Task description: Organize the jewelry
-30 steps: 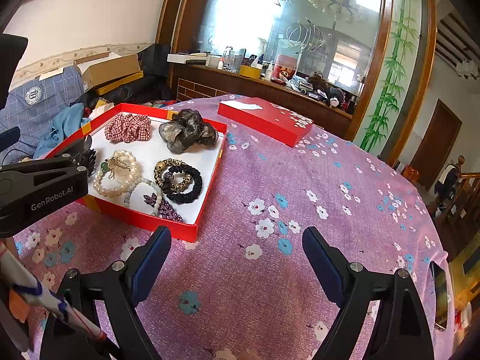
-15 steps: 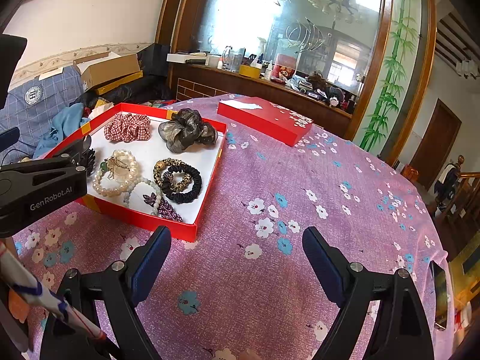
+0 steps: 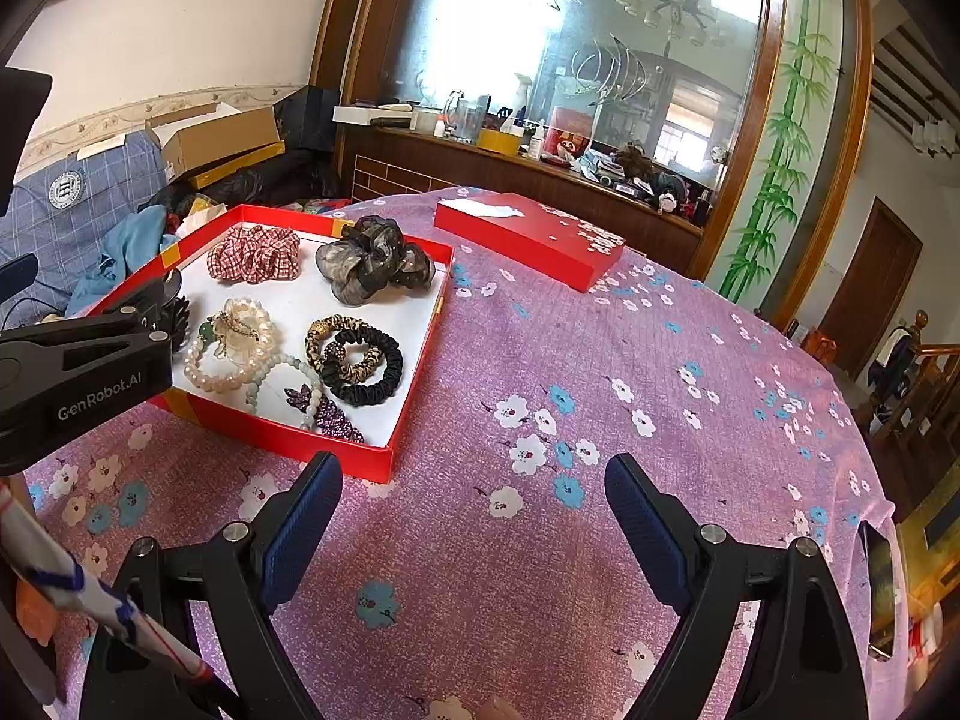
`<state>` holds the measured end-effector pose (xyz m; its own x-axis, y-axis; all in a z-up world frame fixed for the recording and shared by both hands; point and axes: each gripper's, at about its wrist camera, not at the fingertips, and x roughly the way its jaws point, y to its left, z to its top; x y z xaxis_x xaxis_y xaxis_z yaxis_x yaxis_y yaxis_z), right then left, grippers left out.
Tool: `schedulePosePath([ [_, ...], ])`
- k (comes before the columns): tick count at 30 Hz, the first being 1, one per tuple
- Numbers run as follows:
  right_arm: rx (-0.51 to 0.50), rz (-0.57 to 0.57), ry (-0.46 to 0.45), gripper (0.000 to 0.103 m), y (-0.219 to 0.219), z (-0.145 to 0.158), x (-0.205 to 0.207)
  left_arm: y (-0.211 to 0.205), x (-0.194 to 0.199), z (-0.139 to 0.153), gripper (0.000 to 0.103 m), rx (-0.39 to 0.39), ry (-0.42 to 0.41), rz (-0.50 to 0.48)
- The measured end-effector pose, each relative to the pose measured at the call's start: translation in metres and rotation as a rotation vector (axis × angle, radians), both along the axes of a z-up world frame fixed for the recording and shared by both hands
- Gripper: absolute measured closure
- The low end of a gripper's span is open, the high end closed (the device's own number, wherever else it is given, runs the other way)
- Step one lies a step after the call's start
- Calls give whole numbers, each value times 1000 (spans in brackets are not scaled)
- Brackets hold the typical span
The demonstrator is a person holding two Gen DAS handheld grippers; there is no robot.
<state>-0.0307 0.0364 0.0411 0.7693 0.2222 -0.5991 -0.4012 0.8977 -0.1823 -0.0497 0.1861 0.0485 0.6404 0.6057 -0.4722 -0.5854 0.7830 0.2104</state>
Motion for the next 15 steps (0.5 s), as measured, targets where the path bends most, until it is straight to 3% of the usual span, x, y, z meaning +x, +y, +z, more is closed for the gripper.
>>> schedulePosePath([
  [7,0,0,-1,11,0,0,0,0,0,0,0,1,-1,2],
  [11,4,-7,-1,11,-5,-1,0,-2,-5,0,0,45,-28,35],
  [15,20,-22,13,11,-13,-1,3,-5,-5,-2,0,48,-14,5],
])
